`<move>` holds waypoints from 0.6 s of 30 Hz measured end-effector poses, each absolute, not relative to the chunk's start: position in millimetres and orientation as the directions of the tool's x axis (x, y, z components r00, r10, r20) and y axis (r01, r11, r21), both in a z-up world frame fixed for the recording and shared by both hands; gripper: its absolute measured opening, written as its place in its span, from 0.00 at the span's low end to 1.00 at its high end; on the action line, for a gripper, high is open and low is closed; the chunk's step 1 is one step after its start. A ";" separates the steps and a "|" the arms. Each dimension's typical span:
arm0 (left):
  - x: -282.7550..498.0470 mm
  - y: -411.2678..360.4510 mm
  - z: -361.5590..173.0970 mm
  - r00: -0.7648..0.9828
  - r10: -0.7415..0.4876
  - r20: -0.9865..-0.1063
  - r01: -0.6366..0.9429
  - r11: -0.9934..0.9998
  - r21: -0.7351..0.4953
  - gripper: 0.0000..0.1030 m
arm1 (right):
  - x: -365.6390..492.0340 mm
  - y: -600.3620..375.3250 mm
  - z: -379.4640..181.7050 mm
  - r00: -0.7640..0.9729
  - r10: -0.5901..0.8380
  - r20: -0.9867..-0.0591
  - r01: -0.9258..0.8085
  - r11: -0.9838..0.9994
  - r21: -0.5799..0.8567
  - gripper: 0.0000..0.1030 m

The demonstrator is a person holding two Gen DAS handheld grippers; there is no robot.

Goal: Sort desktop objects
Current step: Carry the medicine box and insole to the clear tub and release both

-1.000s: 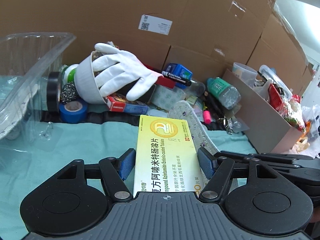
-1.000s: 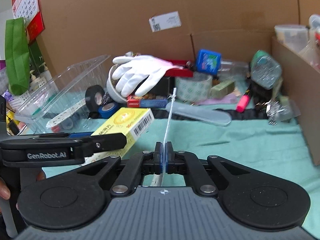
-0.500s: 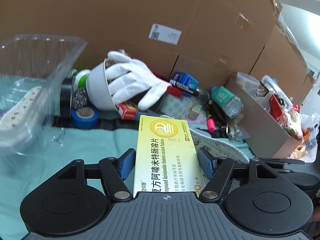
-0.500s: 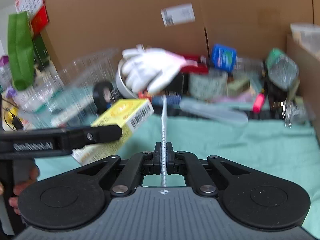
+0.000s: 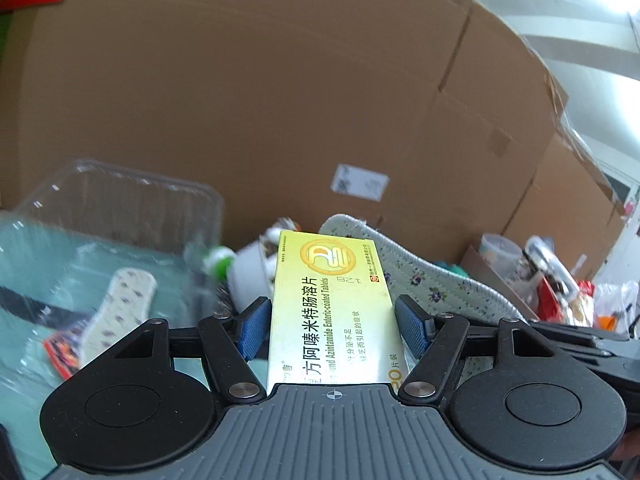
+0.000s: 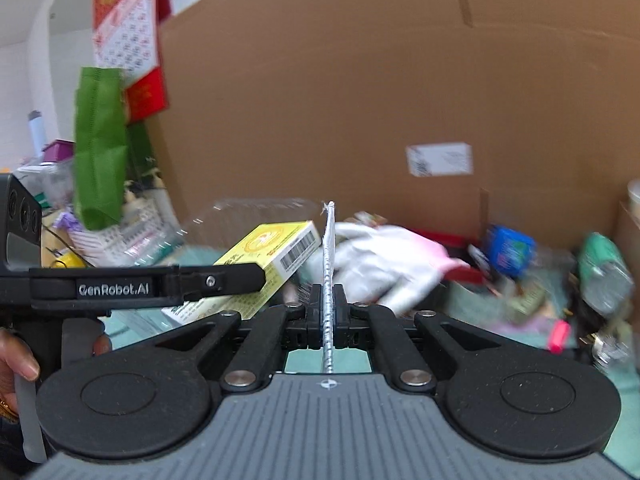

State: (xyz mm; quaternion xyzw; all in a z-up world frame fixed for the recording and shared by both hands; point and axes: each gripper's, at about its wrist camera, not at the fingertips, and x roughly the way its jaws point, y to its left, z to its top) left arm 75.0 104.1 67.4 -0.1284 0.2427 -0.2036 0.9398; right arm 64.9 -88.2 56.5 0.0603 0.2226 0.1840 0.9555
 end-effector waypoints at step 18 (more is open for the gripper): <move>154.5 231.4 54.0 0.805 -0.321 -0.500 0.139 0.920 -0.368 0.67 | 146.6 42.2 52.3 0.732 0.492 -0.471 -0.428 0.870 0.244 0.03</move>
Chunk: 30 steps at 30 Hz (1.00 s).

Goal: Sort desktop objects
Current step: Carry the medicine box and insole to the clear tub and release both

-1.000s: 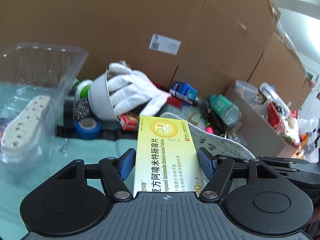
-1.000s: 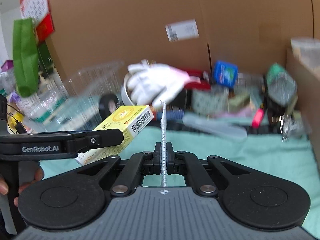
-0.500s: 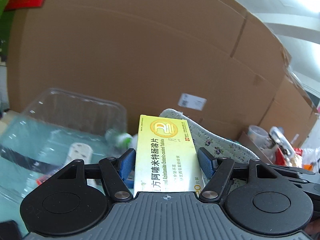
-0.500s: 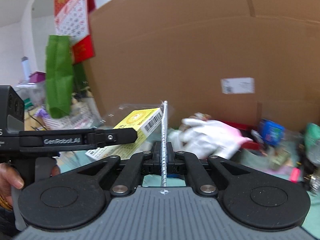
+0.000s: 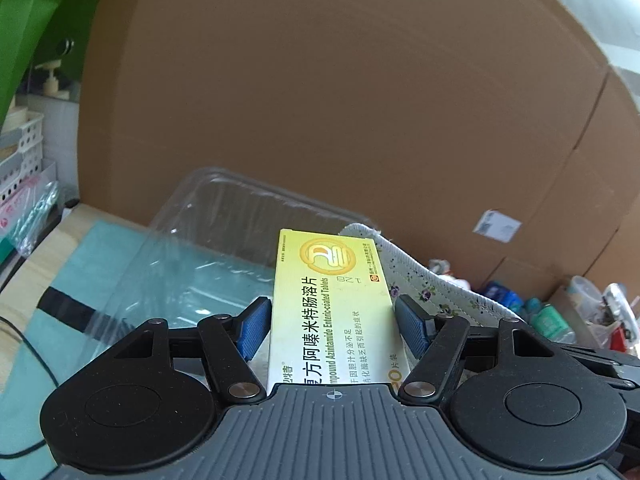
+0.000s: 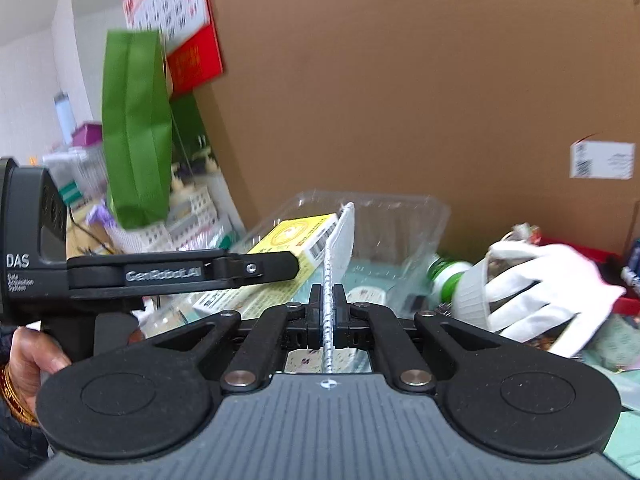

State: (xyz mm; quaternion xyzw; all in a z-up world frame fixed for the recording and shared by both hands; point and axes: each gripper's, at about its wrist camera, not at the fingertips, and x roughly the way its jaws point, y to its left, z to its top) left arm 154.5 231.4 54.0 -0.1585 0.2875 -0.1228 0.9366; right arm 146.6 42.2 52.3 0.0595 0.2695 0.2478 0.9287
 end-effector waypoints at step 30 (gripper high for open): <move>172.1 243.6 39.9 0.798 -0.322 -0.510 0.138 0.920 -0.366 1.00 | 171.3 77.7 35.7 0.769 0.433 -0.470 -0.432 0.894 0.116 0.99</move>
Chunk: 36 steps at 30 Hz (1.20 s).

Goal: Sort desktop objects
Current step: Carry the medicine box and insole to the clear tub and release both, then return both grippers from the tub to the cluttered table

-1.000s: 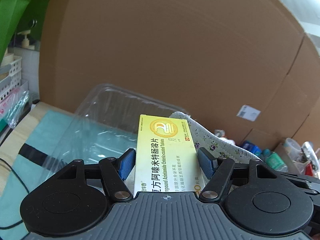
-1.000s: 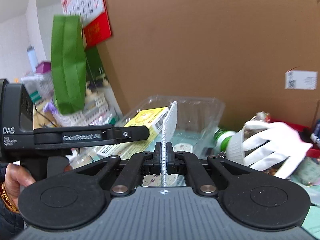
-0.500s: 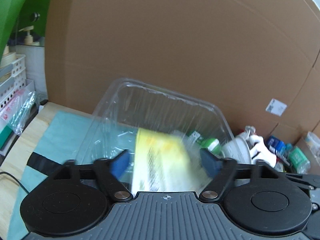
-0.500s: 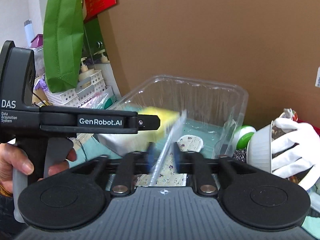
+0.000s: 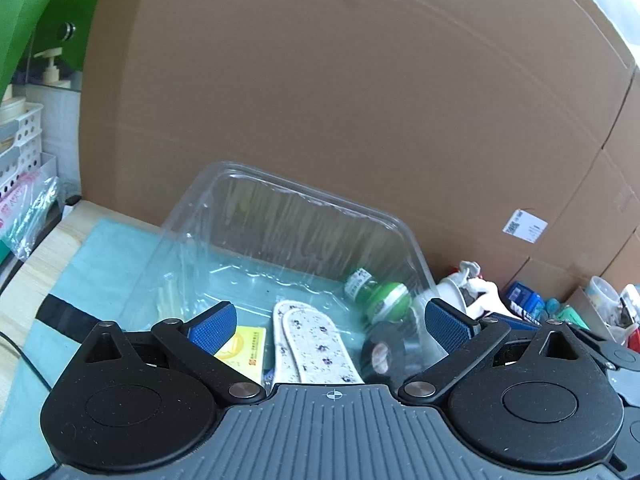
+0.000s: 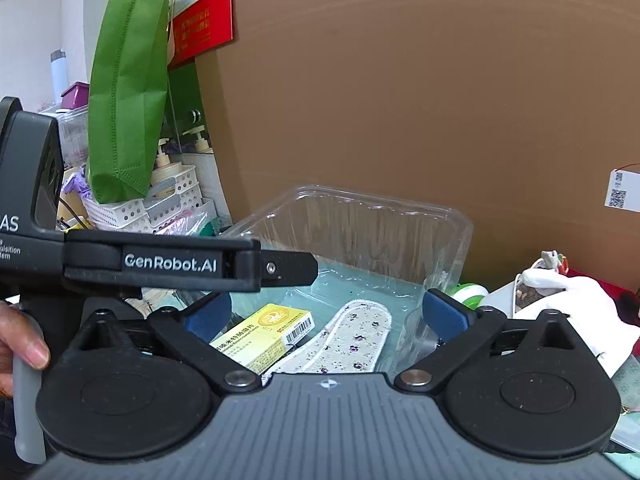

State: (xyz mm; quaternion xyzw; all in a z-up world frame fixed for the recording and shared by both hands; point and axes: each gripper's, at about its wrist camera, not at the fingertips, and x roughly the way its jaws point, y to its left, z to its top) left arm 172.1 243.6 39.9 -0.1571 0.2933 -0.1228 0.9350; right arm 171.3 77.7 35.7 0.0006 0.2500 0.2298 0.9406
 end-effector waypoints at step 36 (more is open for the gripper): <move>89.6 27.1 0.9 0.661 -0.548 -0.512 0.365 0.831 -0.419 1.00 | 62.2 -109.7 4.7 0.855 0.238 -0.461 -0.266 0.964 0.006 1.00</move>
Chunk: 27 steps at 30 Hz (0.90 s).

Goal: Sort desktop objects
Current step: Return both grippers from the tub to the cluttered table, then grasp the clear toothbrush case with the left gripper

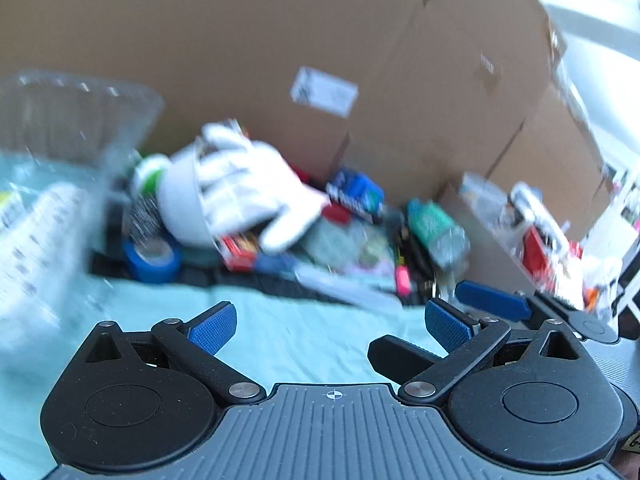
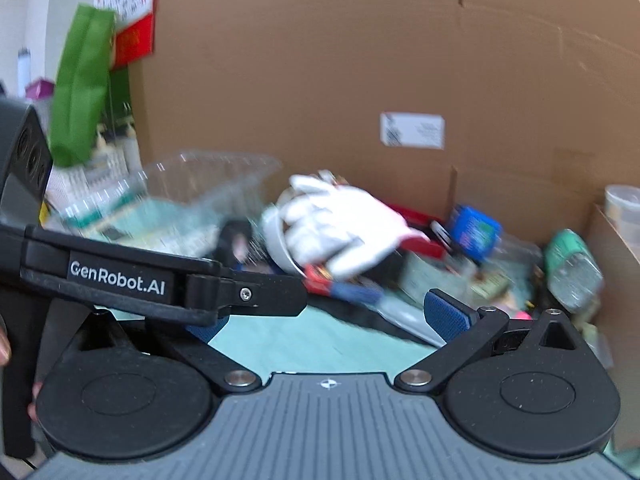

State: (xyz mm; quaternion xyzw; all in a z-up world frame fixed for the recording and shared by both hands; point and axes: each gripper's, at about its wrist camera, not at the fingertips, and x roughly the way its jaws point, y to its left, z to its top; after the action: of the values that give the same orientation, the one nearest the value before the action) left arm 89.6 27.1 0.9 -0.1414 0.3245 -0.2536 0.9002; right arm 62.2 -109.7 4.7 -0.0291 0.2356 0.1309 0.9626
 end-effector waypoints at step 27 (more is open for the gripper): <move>178.5 -43.7 -71.9 0.660 -0.487 -0.572 0.265 0.864 -0.429 0.96 | 146.7 -211.9 -82.9 0.796 0.176 -0.579 -0.144 0.984 0.100 0.83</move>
State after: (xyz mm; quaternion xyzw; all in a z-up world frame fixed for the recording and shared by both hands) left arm 178.5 -43.7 -71.9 -0.1564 0.3549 -0.2093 0.8977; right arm 146.7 -211.9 -82.9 0.0255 0.3080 0.0844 0.9473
